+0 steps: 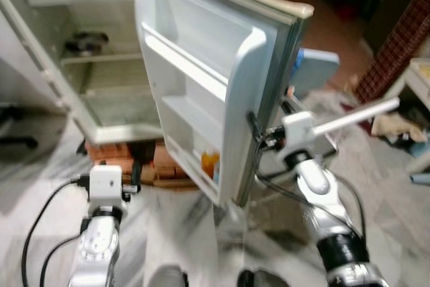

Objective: Restocking fridge

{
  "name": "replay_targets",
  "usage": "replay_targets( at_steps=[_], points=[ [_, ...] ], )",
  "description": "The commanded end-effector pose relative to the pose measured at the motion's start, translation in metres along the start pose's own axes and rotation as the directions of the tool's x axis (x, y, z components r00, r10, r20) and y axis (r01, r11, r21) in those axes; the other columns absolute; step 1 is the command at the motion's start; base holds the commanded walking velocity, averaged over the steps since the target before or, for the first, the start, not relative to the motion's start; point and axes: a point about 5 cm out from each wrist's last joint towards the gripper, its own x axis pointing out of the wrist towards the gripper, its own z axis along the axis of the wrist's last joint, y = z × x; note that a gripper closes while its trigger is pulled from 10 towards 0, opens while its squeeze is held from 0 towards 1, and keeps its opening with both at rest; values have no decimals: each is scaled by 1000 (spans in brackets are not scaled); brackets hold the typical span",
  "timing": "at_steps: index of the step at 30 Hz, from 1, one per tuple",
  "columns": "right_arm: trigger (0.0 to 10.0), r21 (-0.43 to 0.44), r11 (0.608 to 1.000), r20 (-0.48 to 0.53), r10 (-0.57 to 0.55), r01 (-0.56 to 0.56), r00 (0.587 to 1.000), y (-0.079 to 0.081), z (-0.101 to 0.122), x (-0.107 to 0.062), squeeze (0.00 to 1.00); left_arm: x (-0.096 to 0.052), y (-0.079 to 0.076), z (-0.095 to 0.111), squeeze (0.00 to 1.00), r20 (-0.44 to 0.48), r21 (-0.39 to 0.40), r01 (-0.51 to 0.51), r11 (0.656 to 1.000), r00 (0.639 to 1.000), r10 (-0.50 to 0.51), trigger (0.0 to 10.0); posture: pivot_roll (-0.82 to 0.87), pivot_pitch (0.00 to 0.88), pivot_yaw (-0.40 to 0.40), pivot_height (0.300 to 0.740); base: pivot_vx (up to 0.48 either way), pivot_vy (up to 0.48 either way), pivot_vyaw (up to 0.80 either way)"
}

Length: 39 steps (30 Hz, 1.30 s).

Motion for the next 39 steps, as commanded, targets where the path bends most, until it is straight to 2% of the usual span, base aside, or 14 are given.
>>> replay_targets(
  at_steps=[1, 4, 9, 13, 16, 23, 28, 31, 32, 38, 39],
  points=[
    [10000, 26, 1000, -10, 9, -9, 1000, 2, -3, -2, 0, 2, 0, 3, 0, 8, 6, 9, 1000, 1000, -9, 10000, 124, 61, 6, 740, 0, -420, 0],
    [10000, 53, 996, -12, 76, -76, 997, 4, -3, -1, 0, 2, 0, 4, 0, 18, -5, 13, 1000, 1000, -13, 10000, 123, 63, 7, 740, 0, -255, 0],
    [10000, 53, 997, -27, 61, -59, 998, -4, -3, 5, 0, 2, 1, 3, 0, 4, -18, -1, 1000, 1000, 1, 10000, 124, 62, 7, 740, 0, 0, 0],
    [10000, 43, 997, -13, 58, -57, 998, -3, 1, 11, 0, 2, 4, 3, 0, 4, -21, -34, 999, 999, 34, 10000, 126, 62, 5, 740, 0, 0, 0],
    [10000, 18, 998, 3, 57, -57, 998, -1, 5, 15, 0, 2, 8, 2, 0, -1, -23, -66, 998, 998, 66, 10000, 130, 62, 4, 740, 0, 0, 800],
    [10000, 70, 997, 11, 33, -34, 999, 5, 8, 24, 0, 2, 12, 2, 0, -5, -35, -99, 994, 995, 99, 10000, 134, 62, 4, 740, 0, 0, 800],
    [10000, 67, 998, 2, -2, 2, 1000, 8, 10, 31, 0, 3, 13, 2, 0, -3, -32, -105, 994, 995, 105, 10000, 136, 61, 4, 740, 0, 0, 716],
    [10000, 34, 996, 9, -78, 77, 997, 4, 15, 38, 0, 3, 13, 3, 0, -4, -29, -105, 994, 994, 105, 10000, 143, 62, 2, 740, 0, 0, 0],
    [10000, 53, 995, 14, -87, 86, 996, 3, 18, 39, 0, 3, 13, 3, 0, -5, -28, -107, 994, 994, 107, 10000, 147, 61, 1, 740, 0, 0, 0],
    [10000, 39, 989, 28, -143, 142, 989, 0, 24, 44, 0, 1, 15, 1, 0, -11, -26, -114, 993, 993, 113, 10000, 150, 61, 0, 740, 0, 0, 0],
    [10000, 69, 988, 25, -136, 134, 990, 3, 24, 46, 0, 2, 15, 1, 0, -13, -26, -113, 993, 994, 113, 10000, 150, 61, 1, 740, 0, 0, 0]
  ],
)
